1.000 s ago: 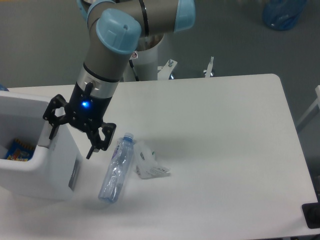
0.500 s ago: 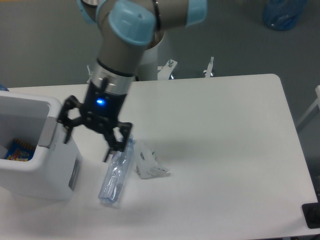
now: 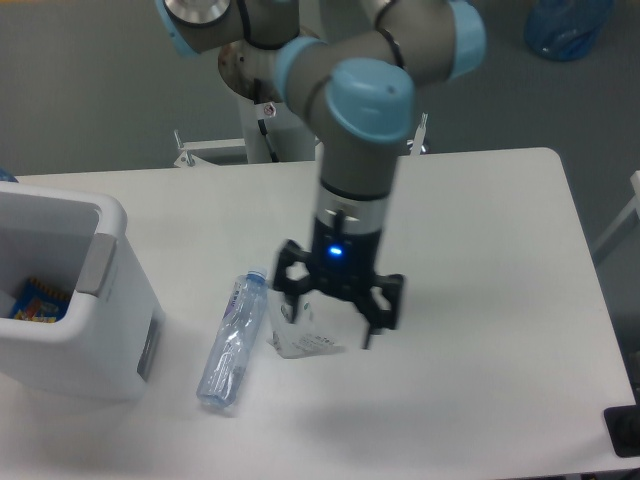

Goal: Open the trash can
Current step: 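Withdraw the gripper from the open trash can toward the water bottle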

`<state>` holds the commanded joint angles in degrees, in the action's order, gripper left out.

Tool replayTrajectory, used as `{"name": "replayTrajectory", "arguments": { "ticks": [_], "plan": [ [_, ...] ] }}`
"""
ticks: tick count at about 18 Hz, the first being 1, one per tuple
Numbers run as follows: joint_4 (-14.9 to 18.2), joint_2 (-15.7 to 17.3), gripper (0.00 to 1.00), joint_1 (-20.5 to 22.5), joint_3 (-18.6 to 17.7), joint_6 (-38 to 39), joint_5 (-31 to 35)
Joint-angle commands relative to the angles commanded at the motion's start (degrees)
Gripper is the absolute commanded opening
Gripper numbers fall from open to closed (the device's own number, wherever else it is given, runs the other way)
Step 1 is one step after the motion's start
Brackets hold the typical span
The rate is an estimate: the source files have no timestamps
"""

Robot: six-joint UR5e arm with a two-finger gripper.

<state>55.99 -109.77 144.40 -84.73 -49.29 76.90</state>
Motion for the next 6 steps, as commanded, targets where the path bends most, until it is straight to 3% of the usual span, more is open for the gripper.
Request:
{"name": "replayTrajectory", "arguments": {
  "ticks": [3, 6],
  "plan": [
    [0.2, -1.1, 1.00, 0.3, -0.5, -8.9, 4.5],
    [0.5, -2.5, 1.00, 0.2, -0.4, -11.2, 7.9]
  ]
}}
